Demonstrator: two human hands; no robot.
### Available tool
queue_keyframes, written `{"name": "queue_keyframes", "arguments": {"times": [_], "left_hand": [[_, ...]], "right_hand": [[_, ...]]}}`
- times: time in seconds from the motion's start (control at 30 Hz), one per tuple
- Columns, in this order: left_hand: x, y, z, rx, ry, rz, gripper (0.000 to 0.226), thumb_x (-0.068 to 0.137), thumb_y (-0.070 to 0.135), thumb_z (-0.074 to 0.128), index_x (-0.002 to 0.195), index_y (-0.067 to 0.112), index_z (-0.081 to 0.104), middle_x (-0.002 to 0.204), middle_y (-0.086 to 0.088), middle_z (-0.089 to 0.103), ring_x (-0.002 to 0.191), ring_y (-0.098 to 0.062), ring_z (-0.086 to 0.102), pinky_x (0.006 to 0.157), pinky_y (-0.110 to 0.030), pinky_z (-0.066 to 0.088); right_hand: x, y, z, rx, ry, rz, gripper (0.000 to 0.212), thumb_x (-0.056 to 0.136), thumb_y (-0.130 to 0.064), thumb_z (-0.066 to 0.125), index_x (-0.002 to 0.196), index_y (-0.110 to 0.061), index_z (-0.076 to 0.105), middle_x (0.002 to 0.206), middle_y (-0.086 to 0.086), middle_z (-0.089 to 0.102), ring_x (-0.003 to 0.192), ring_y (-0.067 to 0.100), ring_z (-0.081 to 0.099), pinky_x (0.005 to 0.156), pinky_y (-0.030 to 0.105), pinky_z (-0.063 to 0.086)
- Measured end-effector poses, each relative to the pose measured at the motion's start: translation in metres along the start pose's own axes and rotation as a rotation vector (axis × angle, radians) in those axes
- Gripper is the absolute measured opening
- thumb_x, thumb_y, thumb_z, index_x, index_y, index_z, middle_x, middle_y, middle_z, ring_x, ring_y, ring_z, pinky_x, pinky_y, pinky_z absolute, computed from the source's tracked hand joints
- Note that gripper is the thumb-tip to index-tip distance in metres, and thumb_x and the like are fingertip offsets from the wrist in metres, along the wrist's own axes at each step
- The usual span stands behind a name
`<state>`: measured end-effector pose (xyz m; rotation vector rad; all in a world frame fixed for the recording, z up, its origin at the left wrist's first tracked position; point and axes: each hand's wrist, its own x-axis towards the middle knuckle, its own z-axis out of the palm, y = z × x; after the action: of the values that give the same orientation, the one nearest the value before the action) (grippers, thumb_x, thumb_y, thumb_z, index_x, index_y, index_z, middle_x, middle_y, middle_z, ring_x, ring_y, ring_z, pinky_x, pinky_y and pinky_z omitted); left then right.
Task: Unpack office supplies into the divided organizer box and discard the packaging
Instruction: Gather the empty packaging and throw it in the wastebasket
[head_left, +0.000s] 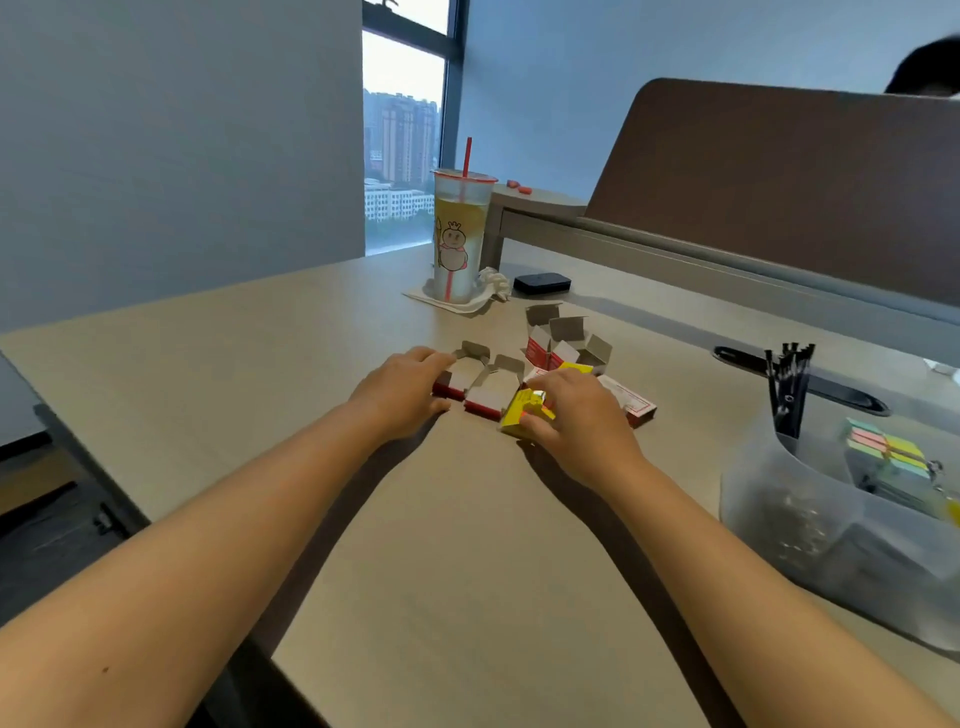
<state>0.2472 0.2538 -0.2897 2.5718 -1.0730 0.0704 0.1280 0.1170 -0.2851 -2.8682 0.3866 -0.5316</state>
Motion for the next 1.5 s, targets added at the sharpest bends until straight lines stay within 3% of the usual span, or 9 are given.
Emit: {"name": "queue_keyframes", "arguments": {"times": [0.13, 0.27, 0.47, 0.73, 0.87, 1.1, 1.23, 1.37, 1.5], "left_hand": [[0.017, -0.006, 0.004, 0.012, -0.030, 0.034, 0.031, 0.087, 0.023, 0.053, 0.116, 0.011, 0.052, 0.122, -0.010, 0.053, 0.102, -0.023, 0.052, 0.085, -0.029, 0.044], [0.018, -0.014, 0.002, 0.031, 0.025, 0.015, 0.021, 0.087, 0.025, 0.053, 0.100, 0.008, 0.055, 0.108, -0.011, 0.056, 0.082, -0.017, 0.046, 0.072, -0.024, 0.038], [-0.012, -0.032, -0.011, -0.065, 0.113, -0.071, 0.021, 0.087, 0.024, 0.053, 0.094, 0.004, 0.055, 0.101, -0.014, 0.058, 0.080, -0.019, 0.043, 0.058, -0.020, 0.029], [-0.102, -0.055, -0.043, -0.328, 0.265, -0.202, 0.022, 0.086, 0.018, 0.056, 0.100, 0.001, 0.059, 0.111, -0.015, 0.059, 0.101, -0.028, 0.056, 0.079, -0.030, 0.045], [-0.170, -0.077, -0.063, -0.306, 0.348, -0.278, 0.018, 0.086, 0.017, 0.055, 0.094, 0.001, 0.058, 0.092, -0.009, 0.053, 0.085, -0.021, 0.048, 0.064, -0.023, 0.038], [-0.307, -0.132, -0.066, -0.374, 0.482, -0.473, 0.008, 0.085, 0.016, 0.057, 0.087, 0.008, 0.053, 0.085, -0.007, 0.054, 0.070, -0.015, 0.045, 0.058, -0.018, 0.033], [-0.368, -0.170, -0.035, -0.331, 0.433, -0.621, 0.014, 0.082, 0.016, 0.060, 0.085, 0.002, 0.056, 0.082, -0.009, 0.055, 0.071, -0.020, 0.045, 0.056, -0.023, 0.031], [-0.403, -0.203, 0.012, -0.274, 0.282, -0.716, 0.021, 0.082, 0.015, 0.061, 0.092, -0.003, 0.057, 0.095, -0.019, 0.061, 0.084, -0.030, 0.053, 0.060, -0.029, 0.025], [-0.409, -0.235, 0.064, -0.255, 0.050, -0.755, 0.020, 0.084, 0.014, 0.057, 0.094, -0.003, 0.057, 0.103, -0.022, 0.059, 0.096, -0.034, 0.053, 0.065, -0.029, 0.025]], "right_hand": [[0.020, -0.008, 0.011, -0.122, -0.077, -0.038, 0.050, 0.085, -0.039, 0.053, 0.129, -0.017, 0.043, 0.135, 0.005, 0.047, 0.125, 0.023, 0.039, 0.103, 0.038, 0.033], [0.030, -0.012, 0.019, -0.231, -0.086, -0.076, 0.036, 0.088, -0.039, 0.048, 0.115, -0.016, 0.055, 0.122, 0.006, 0.056, 0.114, 0.024, 0.046, 0.094, 0.036, 0.037], [0.023, -0.029, 0.021, 0.079, 0.049, -0.042, 0.023, 0.086, -0.025, 0.054, 0.101, -0.008, 0.061, 0.106, 0.011, 0.064, 0.095, 0.022, 0.054, 0.079, 0.032, 0.043], [-0.010, -0.089, 0.022, 0.572, 0.122, 0.030, 0.024, 0.085, -0.018, 0.057, 0.103, -0.002, 0.058, 0.109, 0.014, 0.062, 0.090, 0.015, 0.052, 0.074, 0.024, 0.043], [-0.037, -0.144, 0.029, 0.640, 0.106, -0.087, 0.024, 0.084, -0.017, 0.057, 0.103, -0.002, 0.058, 0.108, 0.015, 0.062, 0.086, 0.012, 0.049, 0.067, 0.009, 0.039], [-0.102, -0.245, 0.052, 0.709, -0.067, -0.299, 0.023, 0.084, -0.018, 0.058, 0.101, -0.003, 0.058, 0.109, 0.014, 0.062, 0.088, 0.012, 0.051, 0.068, 0.015, 0.044], [-0.140, -0.277, 0.095, 0.655, -0.208, -0.333, 0.020, 0.084, -0.017, 0.059, 0.099, -0.005, 0.058, 0.107, 0.011, 0.062, 0.097, 0.019, 0.057, 0.083, 0.029, 0.047], [-0.167, -0.285, 0.160, 0.576, -0.360, -0.279, 0.017, 0.084, -0.013, 0.058, 0.096, -0.002, 0.058, 0.104, 0.015, 0.061, 0.097, 0.027, 0.057, 0.087, 0.040, 0.046], [-0.173, -0.284, 0.230, 0.429, -0.525, -0.297, 0.018, 0.085, -0.015, 0.055, 0.100, -0.004, 0.057, 0.107, 0.013, 0.058, 0.097, 0.028, 0.055, 0.082, 0.036, 0.043]]}}
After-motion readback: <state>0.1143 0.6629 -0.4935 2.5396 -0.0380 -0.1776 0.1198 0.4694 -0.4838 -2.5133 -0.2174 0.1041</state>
